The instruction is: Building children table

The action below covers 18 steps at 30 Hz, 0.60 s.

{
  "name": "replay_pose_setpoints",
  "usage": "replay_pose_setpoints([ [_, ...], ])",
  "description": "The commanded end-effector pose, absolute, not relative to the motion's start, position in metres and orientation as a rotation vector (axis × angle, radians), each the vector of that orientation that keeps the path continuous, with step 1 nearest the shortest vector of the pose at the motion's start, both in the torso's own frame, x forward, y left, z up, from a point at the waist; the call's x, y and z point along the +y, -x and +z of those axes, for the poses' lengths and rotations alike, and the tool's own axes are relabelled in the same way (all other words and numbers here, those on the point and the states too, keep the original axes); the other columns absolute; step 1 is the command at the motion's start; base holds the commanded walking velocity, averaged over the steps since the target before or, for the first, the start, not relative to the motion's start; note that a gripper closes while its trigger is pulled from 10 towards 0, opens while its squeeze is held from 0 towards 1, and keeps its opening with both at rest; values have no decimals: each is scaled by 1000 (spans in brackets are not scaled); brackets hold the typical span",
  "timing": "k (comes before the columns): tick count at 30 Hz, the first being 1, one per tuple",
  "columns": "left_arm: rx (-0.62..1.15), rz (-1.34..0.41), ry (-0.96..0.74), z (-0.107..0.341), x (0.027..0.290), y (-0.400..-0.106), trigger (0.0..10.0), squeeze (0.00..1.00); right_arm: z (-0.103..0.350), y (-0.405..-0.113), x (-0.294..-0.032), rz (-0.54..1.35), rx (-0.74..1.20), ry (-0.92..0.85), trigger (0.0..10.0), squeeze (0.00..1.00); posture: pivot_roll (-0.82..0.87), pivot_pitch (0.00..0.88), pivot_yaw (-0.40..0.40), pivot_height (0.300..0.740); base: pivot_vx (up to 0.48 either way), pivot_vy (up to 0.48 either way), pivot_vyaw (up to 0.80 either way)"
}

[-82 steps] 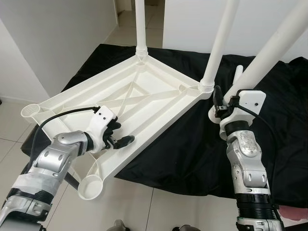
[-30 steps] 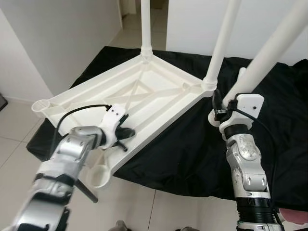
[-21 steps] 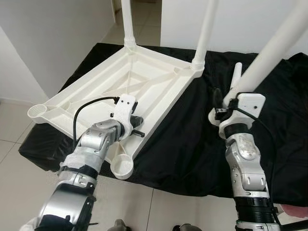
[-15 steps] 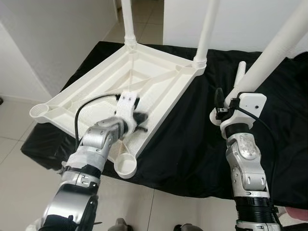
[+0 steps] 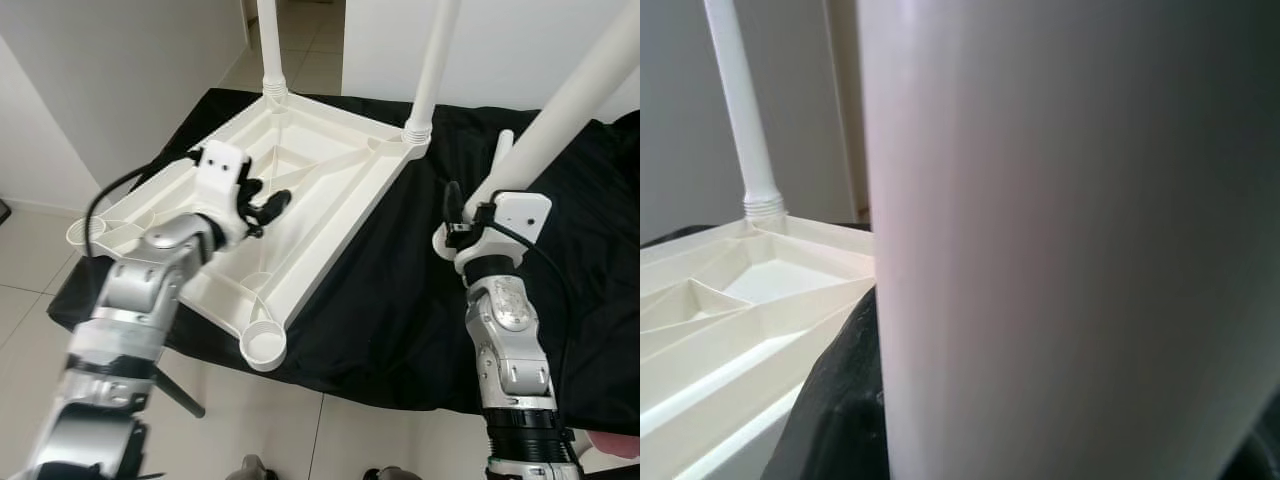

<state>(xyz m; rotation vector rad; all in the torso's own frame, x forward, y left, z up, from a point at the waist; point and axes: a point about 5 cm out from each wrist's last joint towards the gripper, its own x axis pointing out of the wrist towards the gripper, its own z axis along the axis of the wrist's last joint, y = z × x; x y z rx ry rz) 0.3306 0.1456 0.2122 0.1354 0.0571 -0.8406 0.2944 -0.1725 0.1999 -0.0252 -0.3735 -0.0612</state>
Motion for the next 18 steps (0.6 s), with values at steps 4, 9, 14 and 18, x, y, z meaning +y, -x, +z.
replay_pose_setpoints([
  [4,126,-847,-214,202,164,-333,10000,0,201,-294,-171,-54,-379,22,10000,0,-13,55,74,740,0,0,0],
  [9,226,-736,-367,184,190,-334,10000,0,202,-294,-171,-49,-380,26,10000,0,-15,61,70,740,0,0,0],
  [14,298,-722,-472,166,198,-327,10000,0,202,-293,-171,-48,-380,28,10000,0,-19,70,67,740,0,0,0],
  [18,348,-731,-515,156,202,-323,10000,0,202,-292,-171,-47,-378,28,10000,0,-20,73,68,740,0,0,0],
])
